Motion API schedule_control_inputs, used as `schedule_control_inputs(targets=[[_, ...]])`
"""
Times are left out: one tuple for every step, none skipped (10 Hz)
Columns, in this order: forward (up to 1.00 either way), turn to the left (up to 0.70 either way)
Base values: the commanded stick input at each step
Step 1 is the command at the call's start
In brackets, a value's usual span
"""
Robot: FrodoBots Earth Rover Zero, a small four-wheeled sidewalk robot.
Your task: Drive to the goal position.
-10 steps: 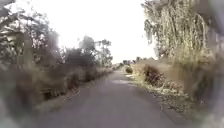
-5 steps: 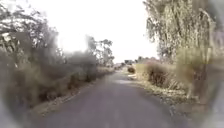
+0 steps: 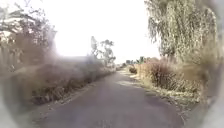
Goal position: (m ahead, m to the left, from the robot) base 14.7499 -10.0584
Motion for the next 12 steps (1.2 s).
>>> schedule_control_inputs(targets=[[0.5,0.01],[0.5,0.01],[0.5,0.01],[0.5,0.01],[0.5,0.01],[0.5,0.01],[0.5,0.01],[0.5,0.01],[0.5,0.01],[0.5,0.01],[0.5,0.01],[0.5,-0.17]])
